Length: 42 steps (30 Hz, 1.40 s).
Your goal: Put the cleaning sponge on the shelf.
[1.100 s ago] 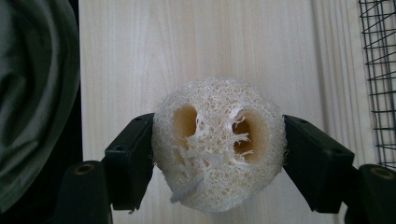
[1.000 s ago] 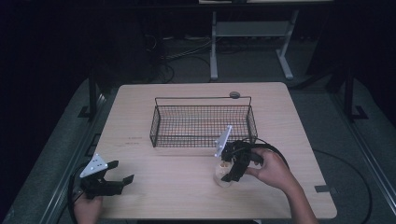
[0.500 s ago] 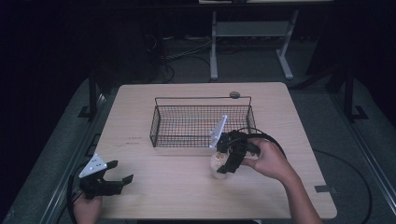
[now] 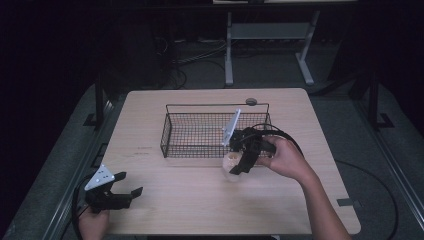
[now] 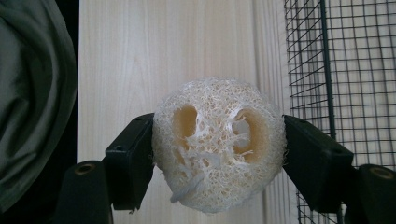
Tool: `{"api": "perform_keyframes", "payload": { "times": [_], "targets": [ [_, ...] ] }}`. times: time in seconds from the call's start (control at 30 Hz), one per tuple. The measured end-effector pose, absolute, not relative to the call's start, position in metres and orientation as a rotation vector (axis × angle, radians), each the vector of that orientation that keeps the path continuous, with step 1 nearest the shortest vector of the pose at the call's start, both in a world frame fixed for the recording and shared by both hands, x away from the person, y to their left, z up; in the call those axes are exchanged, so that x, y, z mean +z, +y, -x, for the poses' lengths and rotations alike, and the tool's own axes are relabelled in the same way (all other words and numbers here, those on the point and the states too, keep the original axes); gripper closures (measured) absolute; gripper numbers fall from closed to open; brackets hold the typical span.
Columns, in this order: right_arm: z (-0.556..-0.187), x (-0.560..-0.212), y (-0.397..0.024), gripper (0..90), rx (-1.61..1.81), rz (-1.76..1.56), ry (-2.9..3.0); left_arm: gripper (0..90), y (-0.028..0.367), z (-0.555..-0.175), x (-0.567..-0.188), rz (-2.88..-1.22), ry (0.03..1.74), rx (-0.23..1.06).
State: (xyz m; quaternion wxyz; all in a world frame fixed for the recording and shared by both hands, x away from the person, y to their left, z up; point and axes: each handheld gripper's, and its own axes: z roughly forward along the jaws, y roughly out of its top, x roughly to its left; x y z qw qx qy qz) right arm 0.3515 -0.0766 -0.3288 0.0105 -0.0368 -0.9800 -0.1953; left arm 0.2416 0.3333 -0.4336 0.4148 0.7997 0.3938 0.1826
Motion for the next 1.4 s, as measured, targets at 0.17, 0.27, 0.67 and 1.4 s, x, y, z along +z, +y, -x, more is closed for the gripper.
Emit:
{"api": "perform_keyframes", "payload": {
  "times": [0.17,0.27,0.67,1.4],
  "targets": [
    [-0.357,-0.322,-0.076,29.3,-0.622,0.123,-3.06,13.7,0.334,-0.242,-0.433,-2.008,0.991,0.461],
    [-0.36,-0.317,-0.074,29.3,-0.607,0.121,-3.067,13.7,0.334,-0.242,-0.433,-2.008,0.99,0.461],
    [-0.373,-0.304,-0.072,29.3,-0.657,0.133,-3.05,13.7,0.333,-0.242,-0.434,-2.015,0.988,0.458],
    [-0.411,-0.282,-0.071,29.3,-0.623,0.232,-3.086,13.7,0.334,-0.242,-0.434,-2.009,0.99,0.455]
  ]
}}
